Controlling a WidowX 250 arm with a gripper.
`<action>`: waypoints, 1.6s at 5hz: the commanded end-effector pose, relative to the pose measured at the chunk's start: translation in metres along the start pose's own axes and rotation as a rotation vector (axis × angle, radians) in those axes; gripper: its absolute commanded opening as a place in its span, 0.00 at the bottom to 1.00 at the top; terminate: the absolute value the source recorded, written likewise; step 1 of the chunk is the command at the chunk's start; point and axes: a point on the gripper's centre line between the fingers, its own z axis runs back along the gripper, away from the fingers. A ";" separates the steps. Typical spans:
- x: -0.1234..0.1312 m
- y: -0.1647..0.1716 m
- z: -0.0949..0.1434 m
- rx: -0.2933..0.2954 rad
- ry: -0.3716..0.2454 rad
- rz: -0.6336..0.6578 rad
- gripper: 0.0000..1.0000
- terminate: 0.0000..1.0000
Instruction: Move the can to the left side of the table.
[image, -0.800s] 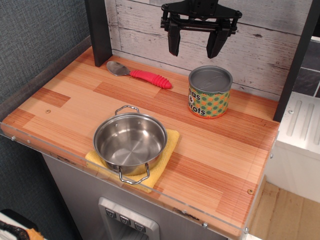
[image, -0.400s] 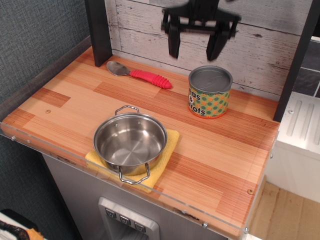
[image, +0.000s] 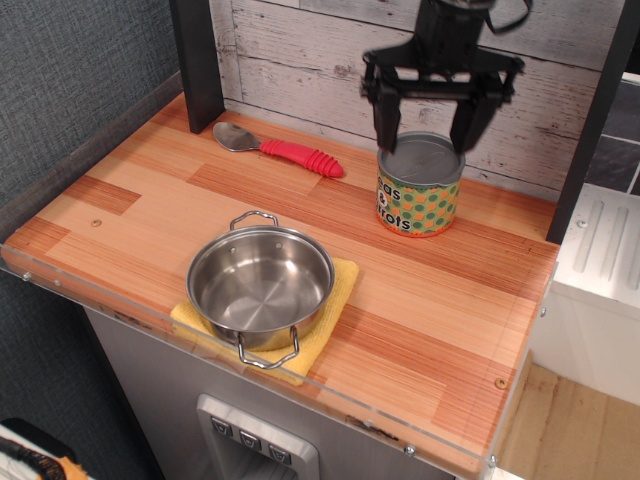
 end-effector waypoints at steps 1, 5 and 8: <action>-0.017 -0.020 0.037 -0.056 -0.009 0.246 1.00 0.00; -0.020 -0.053 0.005 -0.101 0.042 0.762 1.00 0.00; 0.002 -0.058 -0.023 -0.113 0.054 0.897 1.00 0.00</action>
